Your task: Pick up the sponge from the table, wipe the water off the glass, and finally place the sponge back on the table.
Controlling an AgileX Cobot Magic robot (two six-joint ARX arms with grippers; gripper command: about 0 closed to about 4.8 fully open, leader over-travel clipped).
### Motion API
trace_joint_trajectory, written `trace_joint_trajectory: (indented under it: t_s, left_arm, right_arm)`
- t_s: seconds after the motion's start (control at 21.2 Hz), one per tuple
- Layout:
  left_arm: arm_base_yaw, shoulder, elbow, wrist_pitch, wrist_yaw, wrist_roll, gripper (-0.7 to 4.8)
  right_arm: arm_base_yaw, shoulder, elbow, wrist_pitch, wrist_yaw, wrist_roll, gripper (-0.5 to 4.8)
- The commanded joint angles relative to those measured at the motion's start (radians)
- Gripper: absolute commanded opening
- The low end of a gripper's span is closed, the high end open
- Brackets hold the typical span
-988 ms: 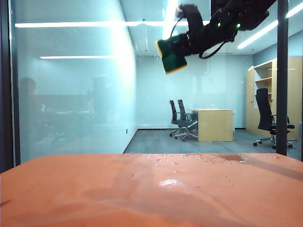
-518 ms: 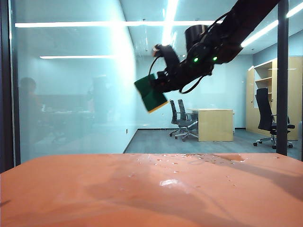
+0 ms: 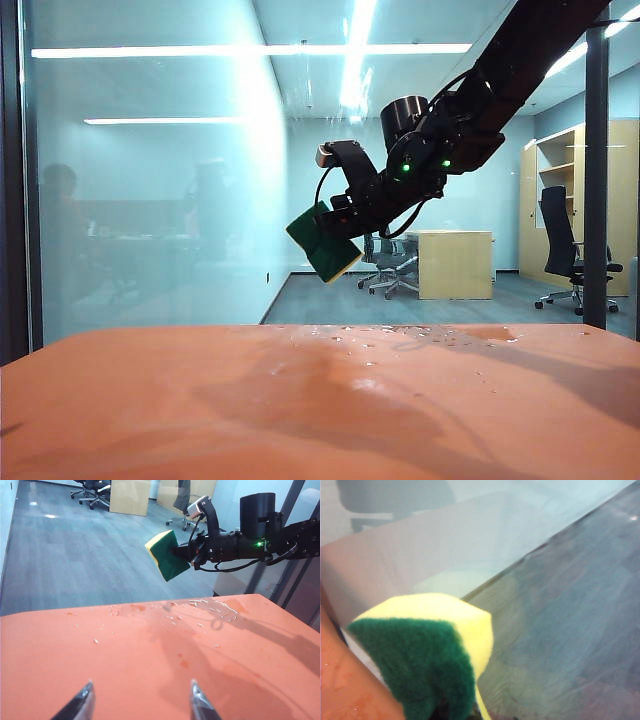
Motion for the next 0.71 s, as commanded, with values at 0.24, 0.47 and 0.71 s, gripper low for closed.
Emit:
trace_joint_trajectory:
  t_s: [0.24, 0.47, 0.71]
  left_arm:
    - [0.000, 0.000, 0.004, 0.011, -0.002, 0.005, 2.43]
    - [0.000, 0.000, 0.004, 0.008, -0.003, 0.005, 2.42]
    - [0.000, 0.000, 0.004, 0.008, -0.003, 0.005, 2.42]
  right_arm:
    - [0.000, -0.029, 0.007, 0.075, 0.035, -0.002, -0.02]
    - [-0.010, -0.061, 0.062, 0.047, 0.040, -0.001, -0.02]
    - [-0.013, -0.111, 0.106, 0.006, 0.072, -0.002, -0.02]
